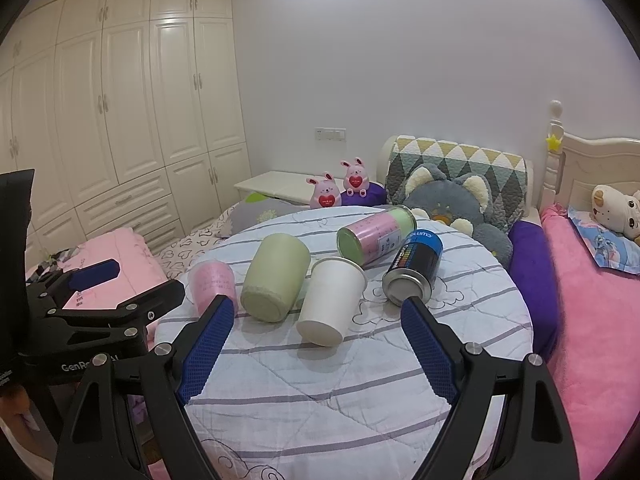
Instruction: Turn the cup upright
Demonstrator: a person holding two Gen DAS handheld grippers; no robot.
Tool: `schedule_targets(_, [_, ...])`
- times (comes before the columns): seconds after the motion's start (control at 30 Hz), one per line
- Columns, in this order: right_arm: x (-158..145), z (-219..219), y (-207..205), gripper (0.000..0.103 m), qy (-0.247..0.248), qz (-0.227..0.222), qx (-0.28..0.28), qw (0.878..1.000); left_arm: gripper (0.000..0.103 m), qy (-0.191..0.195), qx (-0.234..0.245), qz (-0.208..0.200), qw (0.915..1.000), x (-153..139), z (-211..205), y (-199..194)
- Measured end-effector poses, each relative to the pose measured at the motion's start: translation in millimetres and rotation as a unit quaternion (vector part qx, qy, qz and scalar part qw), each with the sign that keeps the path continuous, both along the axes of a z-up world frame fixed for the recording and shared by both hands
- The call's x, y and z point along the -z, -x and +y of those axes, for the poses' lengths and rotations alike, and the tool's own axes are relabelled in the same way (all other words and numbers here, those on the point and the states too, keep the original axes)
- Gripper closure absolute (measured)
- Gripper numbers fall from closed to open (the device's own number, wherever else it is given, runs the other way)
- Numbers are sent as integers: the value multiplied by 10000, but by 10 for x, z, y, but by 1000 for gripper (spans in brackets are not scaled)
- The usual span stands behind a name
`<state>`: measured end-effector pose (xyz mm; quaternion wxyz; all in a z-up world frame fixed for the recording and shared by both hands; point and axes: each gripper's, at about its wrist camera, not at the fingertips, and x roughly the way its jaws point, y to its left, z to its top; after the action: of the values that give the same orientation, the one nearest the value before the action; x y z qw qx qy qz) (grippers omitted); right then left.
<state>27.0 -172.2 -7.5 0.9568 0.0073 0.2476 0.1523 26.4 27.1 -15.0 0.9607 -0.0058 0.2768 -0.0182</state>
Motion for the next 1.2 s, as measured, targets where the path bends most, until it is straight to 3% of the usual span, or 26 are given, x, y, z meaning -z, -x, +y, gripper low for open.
schedule_targets(0.4, [-18,-1,-80,16,-32,6,106,9999,0,-188,46,-220,9996,-33,-26,39])
schedule_targets(0.6, [-68,2,-67,16,-190,29,164,9997,0,76,146,-280,9995,-62,47,22])
schedule_targets(0.77, [-98,2,4,16,-421,-50,250,9988,0,39,83,-387,9992,-59,54,24])
schedule_targets(1.2, [-123,161,140,16,-245,-19,389,9989,0,94,81,-545,9984,-114,112,143])
